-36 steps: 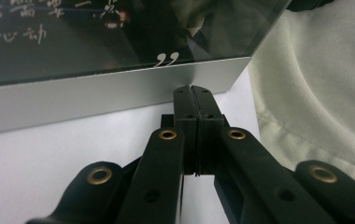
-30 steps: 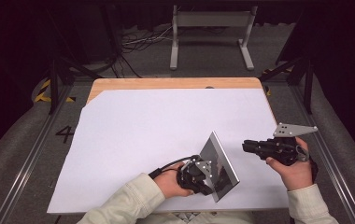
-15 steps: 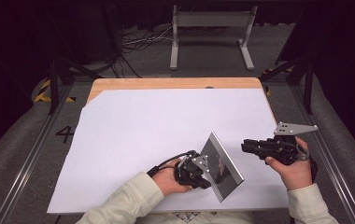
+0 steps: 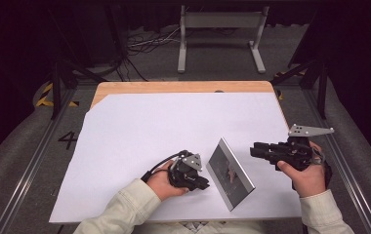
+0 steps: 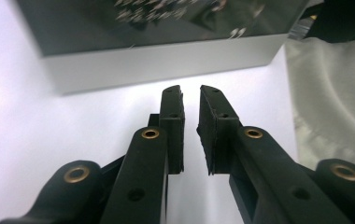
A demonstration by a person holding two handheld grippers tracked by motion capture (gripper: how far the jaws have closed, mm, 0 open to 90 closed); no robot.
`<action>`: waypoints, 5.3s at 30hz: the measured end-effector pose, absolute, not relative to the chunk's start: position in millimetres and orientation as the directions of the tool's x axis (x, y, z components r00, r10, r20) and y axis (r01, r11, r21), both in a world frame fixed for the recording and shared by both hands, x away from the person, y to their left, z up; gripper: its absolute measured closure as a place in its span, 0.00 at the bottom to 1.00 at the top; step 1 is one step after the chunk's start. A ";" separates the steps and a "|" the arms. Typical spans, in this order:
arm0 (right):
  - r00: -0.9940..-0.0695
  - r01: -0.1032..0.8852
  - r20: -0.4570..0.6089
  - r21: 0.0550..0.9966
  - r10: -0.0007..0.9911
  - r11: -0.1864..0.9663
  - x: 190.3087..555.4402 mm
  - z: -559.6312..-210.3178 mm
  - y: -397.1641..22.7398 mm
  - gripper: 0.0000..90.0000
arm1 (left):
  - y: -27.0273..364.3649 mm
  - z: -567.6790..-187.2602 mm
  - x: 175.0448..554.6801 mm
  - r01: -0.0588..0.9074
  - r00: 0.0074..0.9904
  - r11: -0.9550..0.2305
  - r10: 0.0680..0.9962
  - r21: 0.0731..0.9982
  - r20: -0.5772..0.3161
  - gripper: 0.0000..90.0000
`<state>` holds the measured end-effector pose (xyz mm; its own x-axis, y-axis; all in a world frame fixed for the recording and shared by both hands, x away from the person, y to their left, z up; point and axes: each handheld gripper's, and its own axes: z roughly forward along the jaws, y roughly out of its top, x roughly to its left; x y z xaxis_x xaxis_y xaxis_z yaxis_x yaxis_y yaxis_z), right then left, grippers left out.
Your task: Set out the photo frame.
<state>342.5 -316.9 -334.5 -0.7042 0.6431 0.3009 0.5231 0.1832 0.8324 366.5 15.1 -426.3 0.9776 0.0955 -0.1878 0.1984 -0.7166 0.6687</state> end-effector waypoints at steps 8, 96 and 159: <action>-0.713 0.510 0.280 0.836 0.643 0.201 340.2 -321.6 -310.3 0.69 | 39.4 -422.5 374.5 0.246 0.969 -0.676 0.165 0.694 -0.183 0.87; -0.672 0.702 0.274 0.531 0.688 0.474 336.8 -315.6 -230.5 0.63 | 114.4 -418.1 399.2 0.388 0.891 -0.475 0.414 0.790 -0.189 0.65; -0.753 0.571 0.069 0.562 0.655 0.598 364.9 -275.0 -219.4 0.93 | 130.1 -423.3 399.9 0.438 0.856 -0.442 0.471 0.783 -0.213 0.63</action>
<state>364.9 -219.4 -275.0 -0.7529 0.6545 0.0687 0.5711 0.5979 0.5625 399.9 130.1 -423.3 0.8563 0.4706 -0.2129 0.4375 -0.4418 0.7832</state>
